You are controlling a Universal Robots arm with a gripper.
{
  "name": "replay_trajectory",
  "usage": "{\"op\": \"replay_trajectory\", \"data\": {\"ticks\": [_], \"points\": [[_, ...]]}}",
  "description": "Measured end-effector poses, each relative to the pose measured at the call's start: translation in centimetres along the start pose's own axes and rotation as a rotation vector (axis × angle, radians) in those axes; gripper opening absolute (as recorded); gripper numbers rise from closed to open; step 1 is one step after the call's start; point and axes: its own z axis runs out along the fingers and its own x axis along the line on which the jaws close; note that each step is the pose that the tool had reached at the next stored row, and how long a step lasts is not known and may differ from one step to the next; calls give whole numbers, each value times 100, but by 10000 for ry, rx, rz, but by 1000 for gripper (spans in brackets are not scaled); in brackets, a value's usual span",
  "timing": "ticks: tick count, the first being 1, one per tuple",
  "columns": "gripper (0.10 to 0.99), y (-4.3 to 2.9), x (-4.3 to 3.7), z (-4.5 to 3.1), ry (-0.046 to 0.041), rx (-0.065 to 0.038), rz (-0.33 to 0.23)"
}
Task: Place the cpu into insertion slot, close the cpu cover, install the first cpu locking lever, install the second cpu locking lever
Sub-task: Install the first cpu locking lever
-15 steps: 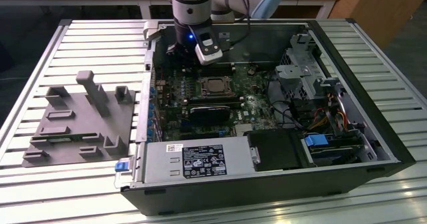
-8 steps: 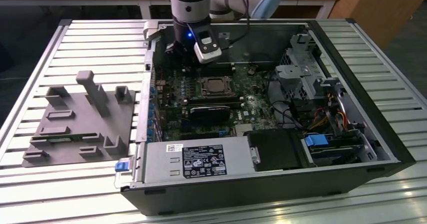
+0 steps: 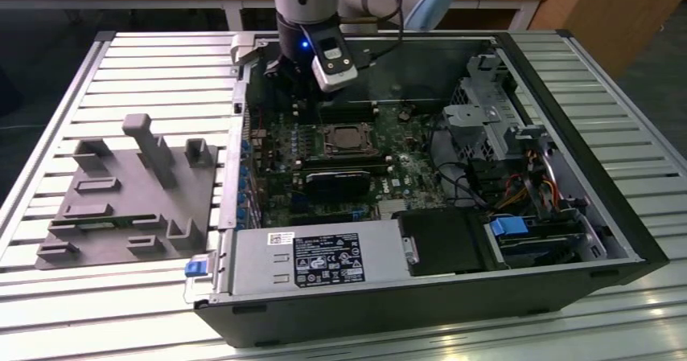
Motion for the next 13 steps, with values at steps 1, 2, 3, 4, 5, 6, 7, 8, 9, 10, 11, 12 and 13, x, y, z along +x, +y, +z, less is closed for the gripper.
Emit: {"op": "replay_trajectory", "data": {"ticks": [1,2,3,4,5,6,7,8,9,10,11,12,13], "points": [[106,0,1,0,13,-84,3],[106,0,2,0,28,-197,6],[106,-1,5,-1,43,-318,8],[106,-1,8,-1,55,-445,10],[106,-2,13,-1,59,-561,12],[106,-3,21,-1,48,-645,16],[106,-5,31,-1,24,-704,14],[106,-7,44,0,-11,-747,11],[106,-9,57,0,-44,-787,8],[106,-11,71,1,-77,-832,6],[106,-13,84,2,-106,-885,4],[106,-15,96,4,-131,-956,2],[106,-17,106,6,-148,-1036,1]]}}
